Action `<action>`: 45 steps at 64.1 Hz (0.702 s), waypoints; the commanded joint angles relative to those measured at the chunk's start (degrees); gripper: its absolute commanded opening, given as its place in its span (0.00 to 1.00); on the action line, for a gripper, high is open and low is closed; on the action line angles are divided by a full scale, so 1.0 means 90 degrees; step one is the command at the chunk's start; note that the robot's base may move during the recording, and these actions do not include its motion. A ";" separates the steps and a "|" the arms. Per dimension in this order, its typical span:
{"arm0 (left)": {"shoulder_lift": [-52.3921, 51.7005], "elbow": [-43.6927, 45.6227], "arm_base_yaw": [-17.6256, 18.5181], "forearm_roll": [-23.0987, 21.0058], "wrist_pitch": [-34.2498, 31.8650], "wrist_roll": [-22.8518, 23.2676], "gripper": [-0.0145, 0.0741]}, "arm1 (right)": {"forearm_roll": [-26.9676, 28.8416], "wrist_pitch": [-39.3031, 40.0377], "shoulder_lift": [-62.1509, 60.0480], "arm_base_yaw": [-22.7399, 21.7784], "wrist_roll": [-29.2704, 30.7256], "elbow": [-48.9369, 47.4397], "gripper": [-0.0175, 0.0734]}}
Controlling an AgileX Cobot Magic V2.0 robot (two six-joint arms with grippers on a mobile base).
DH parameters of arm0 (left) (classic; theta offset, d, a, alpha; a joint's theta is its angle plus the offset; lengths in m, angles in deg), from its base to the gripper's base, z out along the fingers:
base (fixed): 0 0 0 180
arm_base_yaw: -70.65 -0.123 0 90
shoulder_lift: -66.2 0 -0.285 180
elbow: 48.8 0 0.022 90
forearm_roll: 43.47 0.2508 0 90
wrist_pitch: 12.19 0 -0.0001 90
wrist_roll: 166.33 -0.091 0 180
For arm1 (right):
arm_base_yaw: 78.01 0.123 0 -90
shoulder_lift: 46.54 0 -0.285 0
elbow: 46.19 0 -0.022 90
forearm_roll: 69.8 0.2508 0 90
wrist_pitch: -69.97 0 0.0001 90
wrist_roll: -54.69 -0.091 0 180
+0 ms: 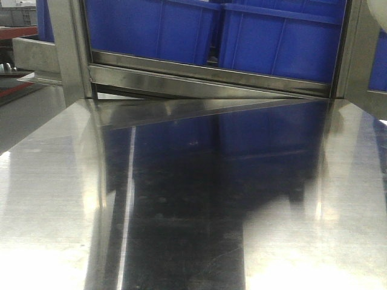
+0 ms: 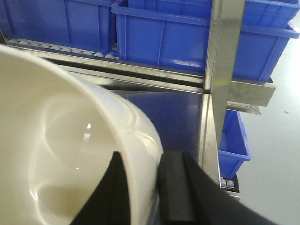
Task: Move white bin to right shelf second layer
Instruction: 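Hold the white bin in the right gripper and back away from the table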
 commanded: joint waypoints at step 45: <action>-0.0089 -0.0234 0.0023 -0.0035 -0.0536 0.0022 0.26 | 0.0002 0.0681 0.0012 -0.0032 -0.0006 -0.0190 0.25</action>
